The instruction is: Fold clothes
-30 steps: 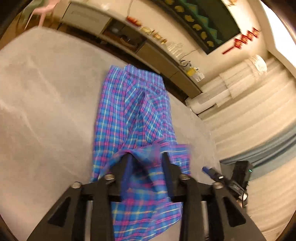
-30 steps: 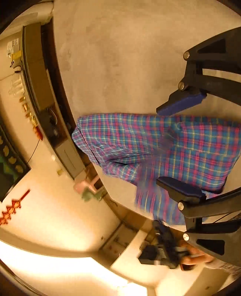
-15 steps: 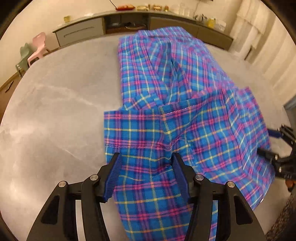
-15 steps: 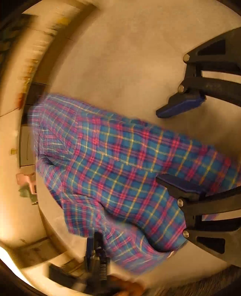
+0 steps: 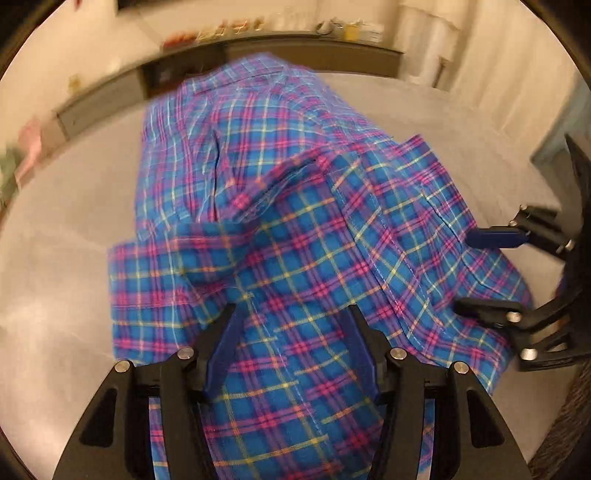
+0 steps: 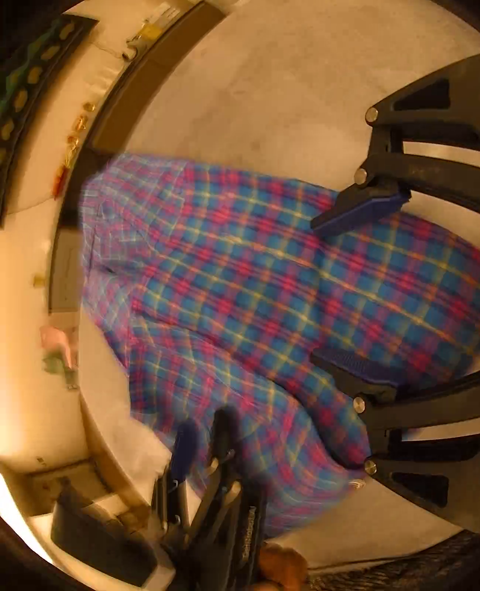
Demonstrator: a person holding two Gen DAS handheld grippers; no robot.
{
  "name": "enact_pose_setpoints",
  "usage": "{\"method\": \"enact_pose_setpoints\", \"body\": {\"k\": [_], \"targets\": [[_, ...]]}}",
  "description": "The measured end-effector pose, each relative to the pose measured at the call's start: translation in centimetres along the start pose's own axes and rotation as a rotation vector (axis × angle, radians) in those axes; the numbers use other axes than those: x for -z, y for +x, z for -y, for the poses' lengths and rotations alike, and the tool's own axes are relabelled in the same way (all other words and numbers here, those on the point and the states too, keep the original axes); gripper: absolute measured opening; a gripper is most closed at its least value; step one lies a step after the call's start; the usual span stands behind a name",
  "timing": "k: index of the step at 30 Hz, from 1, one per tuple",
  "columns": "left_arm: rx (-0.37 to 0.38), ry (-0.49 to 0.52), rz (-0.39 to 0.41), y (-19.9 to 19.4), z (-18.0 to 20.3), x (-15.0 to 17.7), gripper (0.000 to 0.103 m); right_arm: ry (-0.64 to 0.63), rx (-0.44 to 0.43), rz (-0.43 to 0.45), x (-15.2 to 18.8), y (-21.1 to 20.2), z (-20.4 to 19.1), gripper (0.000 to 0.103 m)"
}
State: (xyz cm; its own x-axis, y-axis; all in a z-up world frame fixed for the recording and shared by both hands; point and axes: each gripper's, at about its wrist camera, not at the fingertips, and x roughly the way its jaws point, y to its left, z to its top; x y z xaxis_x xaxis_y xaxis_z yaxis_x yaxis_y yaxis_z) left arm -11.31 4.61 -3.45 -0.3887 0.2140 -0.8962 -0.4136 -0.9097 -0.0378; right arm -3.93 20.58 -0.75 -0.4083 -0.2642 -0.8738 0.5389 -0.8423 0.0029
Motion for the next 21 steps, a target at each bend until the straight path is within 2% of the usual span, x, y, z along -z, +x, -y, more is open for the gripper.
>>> {"method": "enact_pose_setpoints", "body": {"k": [3, 5, 6, 9, 12, 13, 16, 17, 18, 20, 21], "targets": [[0.106, -0.011, -0.072, -1.6, 1.1, 1.5, 0.058, -0.050, -0.039, -0.094, 2.3, 0.8, -1.5, 0.066], [0.159, -0.019, -0.090, -2.9, 1.6, 2.6, 0.056, -0.091, -0.100, -0.144, 4.3, 1.3, -2.4, 0.067], [0.176, -0.041, -0.067, -3.9, 1.5, 2.7, 0.056, -0.097, -0.138, -0.162, 4.8, 1.4, -2.3, 0.067], [0.218, -0.119, 0.040, -6.6, 0.9, 2.3, 0.056, -0.022, -0.156, -0.054, 4.2, 1.5, 0.1, 0.066], [0.221, -0.120, 0.076, -6.5, 1.2, 1.4, 0.056, 0.142, -0.132, 0.065, 2.6, 3.2, 3.8, 0.066], [0.207, -0.116, 0.069, -5.7, 1.4, 1.2, 0.056, 0.181, -0.123, 0.065, 2.2, 4.5, 4.7, 0.066], [0.183, -0.137, -0.029, -1.7, 1.1, 1.0, 0.056, 0.227, -0.083, -0.063, 1.2, 10.5, 6.4, 0.068], [0.179, -0.124, -0.007, -1.9, 1.2, 0.7, 0.056, 0.214, -0.077, -0.058, 0.8, 11.2, 6.5, 0.067], [0.177, -0.105, -0.022, -2.0, 1.5, 0.5, 0.056, 0.217, -0.093, -0.059, 0.4, 11.9, 6.5, 0.067], [0.199, -0.116, -0.025, -2.9, 1.1, 0.2, 0.055, 0.233, -0.152, 0.012, -1.0, 12.4, 7.0, 0.067], [0.226, -0.131, -0.013, -3.6, 0.9, 0.1, 0.055, 0.237, -0.144, 0.046, -2.2, 12.9, 7.8, 0.068]]}}
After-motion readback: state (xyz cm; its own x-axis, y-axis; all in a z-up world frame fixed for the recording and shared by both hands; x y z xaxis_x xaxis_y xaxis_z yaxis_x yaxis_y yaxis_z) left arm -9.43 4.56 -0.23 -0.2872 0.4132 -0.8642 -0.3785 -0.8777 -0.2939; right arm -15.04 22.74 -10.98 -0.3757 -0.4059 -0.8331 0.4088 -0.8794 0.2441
